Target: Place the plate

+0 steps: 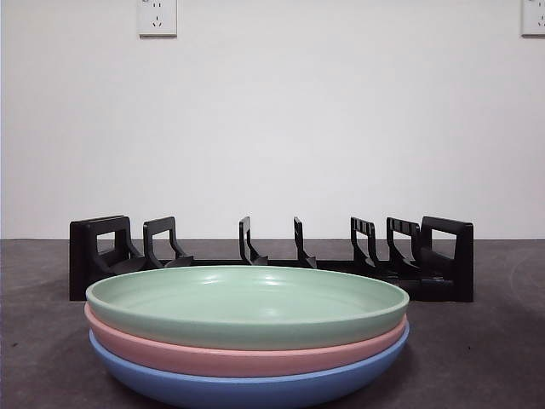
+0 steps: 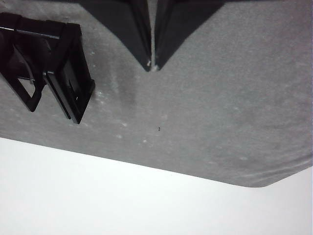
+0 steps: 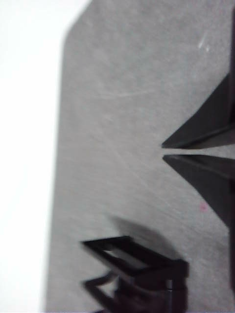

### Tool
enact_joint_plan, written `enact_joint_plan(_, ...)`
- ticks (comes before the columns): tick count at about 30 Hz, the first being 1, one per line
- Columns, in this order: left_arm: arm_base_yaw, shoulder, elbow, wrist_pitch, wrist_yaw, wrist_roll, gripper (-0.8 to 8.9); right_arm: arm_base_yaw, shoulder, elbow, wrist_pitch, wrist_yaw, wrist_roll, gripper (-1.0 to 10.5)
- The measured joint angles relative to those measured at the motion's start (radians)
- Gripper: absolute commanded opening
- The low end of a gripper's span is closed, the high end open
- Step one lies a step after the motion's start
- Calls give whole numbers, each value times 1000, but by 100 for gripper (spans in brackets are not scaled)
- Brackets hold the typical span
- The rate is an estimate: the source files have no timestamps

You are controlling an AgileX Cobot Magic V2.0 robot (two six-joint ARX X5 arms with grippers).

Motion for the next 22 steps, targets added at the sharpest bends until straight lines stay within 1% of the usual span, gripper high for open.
enact_joint_plan(2, 0, 2, 0, -1, 0, 0, 7, -8, -81, 0, -60, -1, 11, 17)
enact_joint_plan(5, -1, 2, 0, -2, 0, 0, 7, -11, -78, 0, -97, -2, 21, 17)
enact_joint_plan(9, -1, 1, 0, 0, 0, 0, 7, -20, -79, 0, -51, -34, 22, 17)
enact_joint_plan(22, -1, 1, 0, 0, 0, 0, 7, -20, -79, 0, -42, -35, 22, 17)
